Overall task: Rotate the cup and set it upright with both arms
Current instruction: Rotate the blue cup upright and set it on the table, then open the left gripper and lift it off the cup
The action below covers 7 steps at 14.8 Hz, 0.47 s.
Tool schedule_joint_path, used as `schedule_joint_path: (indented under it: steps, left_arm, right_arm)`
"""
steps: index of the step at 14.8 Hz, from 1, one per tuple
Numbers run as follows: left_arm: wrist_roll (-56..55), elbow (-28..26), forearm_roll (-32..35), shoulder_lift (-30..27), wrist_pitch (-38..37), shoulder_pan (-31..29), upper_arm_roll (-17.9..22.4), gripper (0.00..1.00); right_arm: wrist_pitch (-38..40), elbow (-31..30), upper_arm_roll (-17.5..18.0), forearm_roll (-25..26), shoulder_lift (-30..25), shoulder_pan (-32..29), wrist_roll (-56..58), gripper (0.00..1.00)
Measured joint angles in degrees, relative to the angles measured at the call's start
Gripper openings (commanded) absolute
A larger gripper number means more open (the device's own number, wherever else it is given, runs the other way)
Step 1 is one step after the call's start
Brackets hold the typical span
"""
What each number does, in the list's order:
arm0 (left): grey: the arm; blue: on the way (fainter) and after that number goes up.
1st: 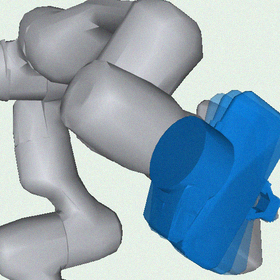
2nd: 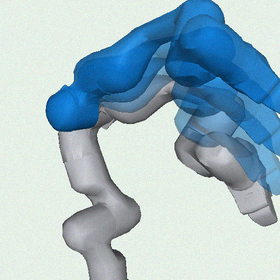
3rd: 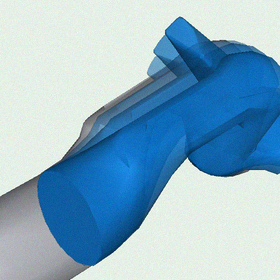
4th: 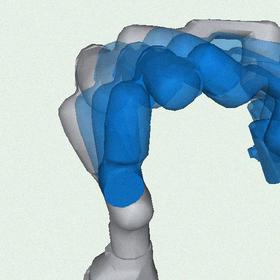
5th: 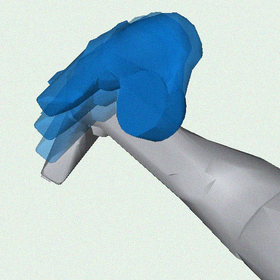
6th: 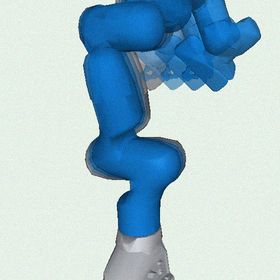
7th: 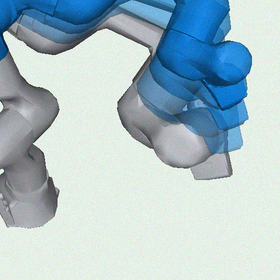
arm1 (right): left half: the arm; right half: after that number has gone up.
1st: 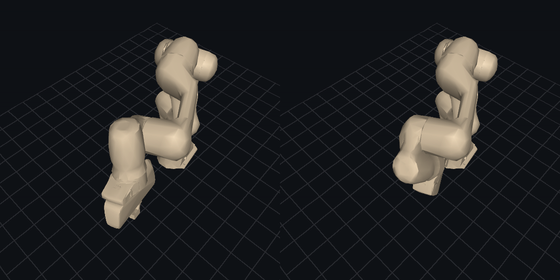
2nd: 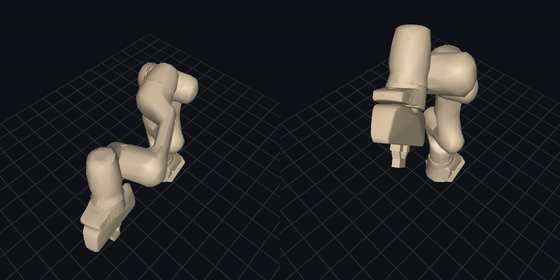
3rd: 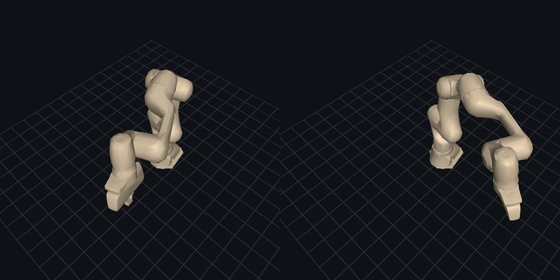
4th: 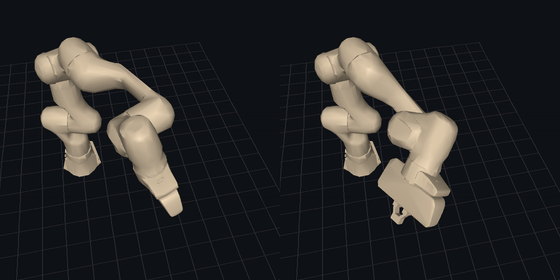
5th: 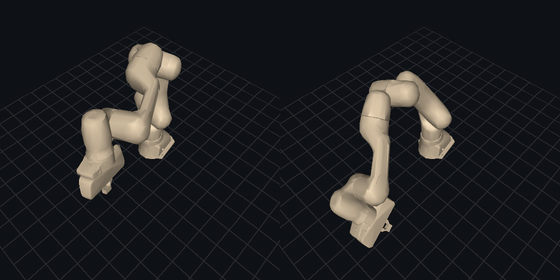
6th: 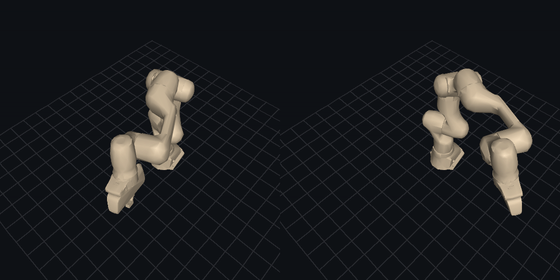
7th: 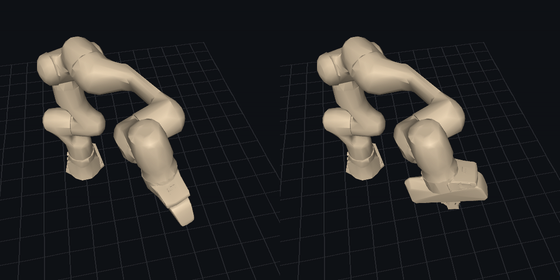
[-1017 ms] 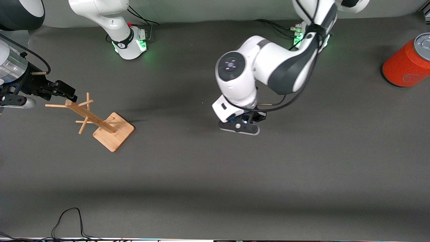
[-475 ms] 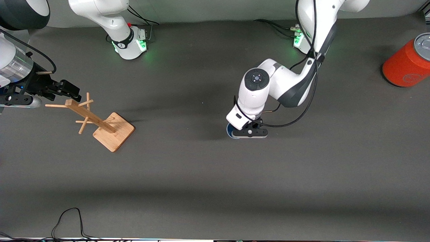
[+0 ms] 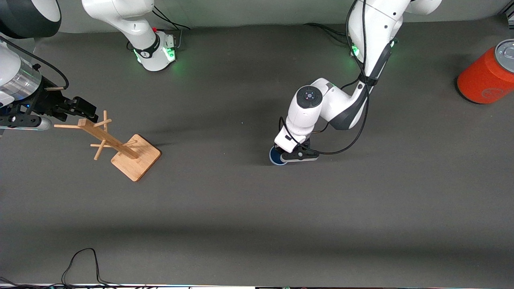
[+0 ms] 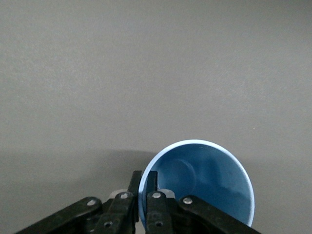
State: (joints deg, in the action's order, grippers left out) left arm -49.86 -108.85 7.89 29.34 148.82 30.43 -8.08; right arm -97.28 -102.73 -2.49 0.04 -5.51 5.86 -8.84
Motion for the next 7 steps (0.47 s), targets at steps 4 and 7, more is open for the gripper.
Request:
schedule_joint_path:
  steps: [4, 7]
  left_arm:
    - [-0.22, -0.10, 0.01, 0.74, 1.34, 0.00, -0.01, 1.00]
    - [-0.85, 0.07, 0.02, 0.67, 1.33, -0.05, 0.11, 1.00]
  right_arm:
    - [-0.08, 0.00, 0.00, 0.00, 0.00, 0.00, 0.00, 1.00]
    - [-0.08, 0.00, 0.00, 0.00, 0.00, 0.00, 0.00, 1.00]
